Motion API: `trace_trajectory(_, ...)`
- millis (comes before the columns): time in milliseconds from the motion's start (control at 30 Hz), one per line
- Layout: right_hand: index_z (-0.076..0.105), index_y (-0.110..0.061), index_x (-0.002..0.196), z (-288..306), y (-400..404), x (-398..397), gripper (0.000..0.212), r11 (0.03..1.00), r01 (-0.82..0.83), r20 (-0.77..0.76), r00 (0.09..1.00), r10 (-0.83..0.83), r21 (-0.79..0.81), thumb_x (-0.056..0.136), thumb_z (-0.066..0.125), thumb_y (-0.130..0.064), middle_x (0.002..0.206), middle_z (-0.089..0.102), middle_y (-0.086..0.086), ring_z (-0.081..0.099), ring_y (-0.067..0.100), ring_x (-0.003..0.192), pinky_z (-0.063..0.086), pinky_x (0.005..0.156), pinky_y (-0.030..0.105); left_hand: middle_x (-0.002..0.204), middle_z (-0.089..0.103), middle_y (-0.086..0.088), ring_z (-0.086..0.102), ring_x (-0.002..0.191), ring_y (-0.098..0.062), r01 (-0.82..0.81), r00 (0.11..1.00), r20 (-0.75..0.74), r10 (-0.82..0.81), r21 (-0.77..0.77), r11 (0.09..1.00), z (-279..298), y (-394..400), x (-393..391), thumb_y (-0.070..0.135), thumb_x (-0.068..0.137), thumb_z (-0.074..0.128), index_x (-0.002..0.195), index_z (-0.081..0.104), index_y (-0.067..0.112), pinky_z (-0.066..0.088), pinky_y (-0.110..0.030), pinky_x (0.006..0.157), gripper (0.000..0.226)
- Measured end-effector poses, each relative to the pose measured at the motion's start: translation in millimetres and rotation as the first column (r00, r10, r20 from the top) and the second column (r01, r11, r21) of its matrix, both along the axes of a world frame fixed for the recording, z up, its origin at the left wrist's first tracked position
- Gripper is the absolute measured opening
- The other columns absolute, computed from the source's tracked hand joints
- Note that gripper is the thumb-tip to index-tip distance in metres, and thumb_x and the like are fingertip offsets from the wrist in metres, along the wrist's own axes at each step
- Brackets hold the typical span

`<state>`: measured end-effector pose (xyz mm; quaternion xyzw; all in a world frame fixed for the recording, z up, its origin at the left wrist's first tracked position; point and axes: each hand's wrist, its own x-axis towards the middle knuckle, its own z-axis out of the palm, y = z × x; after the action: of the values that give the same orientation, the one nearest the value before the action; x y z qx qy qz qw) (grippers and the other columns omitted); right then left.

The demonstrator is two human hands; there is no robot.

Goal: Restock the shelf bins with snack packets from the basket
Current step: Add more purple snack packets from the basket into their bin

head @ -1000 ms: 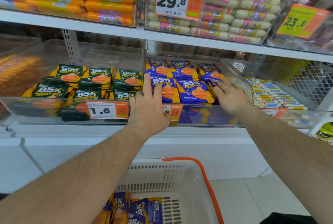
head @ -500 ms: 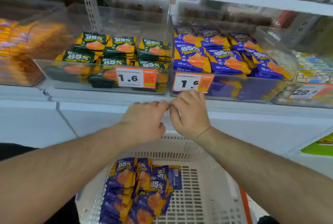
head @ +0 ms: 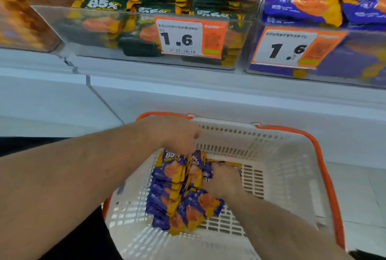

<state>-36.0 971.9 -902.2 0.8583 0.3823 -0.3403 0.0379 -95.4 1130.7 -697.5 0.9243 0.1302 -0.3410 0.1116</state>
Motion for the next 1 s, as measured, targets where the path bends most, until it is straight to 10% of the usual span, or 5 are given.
trace_trajectory(100,0.016,-0.015,0.155,-21.3,-2.8,-11.7,0.115,0.988,-0.029,0.013,0.999,0.032,-0.153,0.07,0.056,-0.082,0.158,0.026,0.012,0.024,0.035,0.145,0.019,0.118,0.054,0.12,0.061,0.004,0.06,0.085,-0.012,0.034,0.999,-0.02,-0.035,-0.008,0.999,-2.8,-5.9,5.6,0.031,0.094,0.05,0.129,0.054,0.028,0.049,-0.024,0.067,0.035)
trace_trajectory(333,0.012,-0.012,0.154,-50.4,-4.5,-22.7,0.127,0.986,-0.011,0.092,0.995,0.026,-0.164,0.063,0.073,-0.075,0.151,0.027,0.017,0.025,0.04,0.141,0.019,0.117,0.055,0.133,0.055,-0.003,0.056,0.112,-0.022,0.008,0.986,-0.168,-0.024,-0.095,0.995,-8.7,-20.4,10.1,0.031,0.098,0.048,0.139,0.045,0.022,0.049,-0.039,0.095,0.043)
trace_trajectory(600,0.058,-0.02,0.094,-53.2,-9.9,15.7,0.031,0.894,0.401,-0.247,0.862,-0.442,-0.201,0.076,0.077,-0.036,0.09,0.06,-0.001,0.058,0.023,0.089,0.054,0.087,0.035,0.121,0.059,0.003,0.057,0.092,-0.016,-0.017,0.99,-0.138,0.004,-0.097,0.995,-3.8,-20.1,20.0,0.028,0.098,0.048,0.138,0.046,0.024,0.049,-0.026,0.074,0.04)
trace_trajectory(800,0.05,-0.015,0.076,13.9,-10.2,66.2,0.017,0.966,0.254,-0.248,0.934,-0.257,-0.043,0.08,0.066,-0.014,0.068,0.05,0.004,0.049,0.021,0.063,0.039,0.055,0.032,0.132,0.053,-0.002,0.054,0.092,-0.016,-0.015,0.999,-0.029,0.013,-0.08,0.997,4.6,-18.0,20.3,0.031,0.098,0.046,0.14,0.043,0.021,0.048,-0.026,0.077,0.044)
trace_trajectory(1000,0.065,-0.02,0.108,137.9,-2.8,91.8,0.023,0.965,0.186,-0.289,0.949,-0.128,0.184,0.087,0.074,-0.022,0.107,0.067,0.001,0.063,0.018,0.095,0.053,0.089,0.039,0.133,0.055,-0.002,0.055,0.114,-0.019,-0.161,0.984,0.061,0.17,-0.13,0.978,14.9,-12.1,12.2,0.042,0.098,0.052,0.138,0.045,0.018,0.044,-0.033,0.098,0.047)
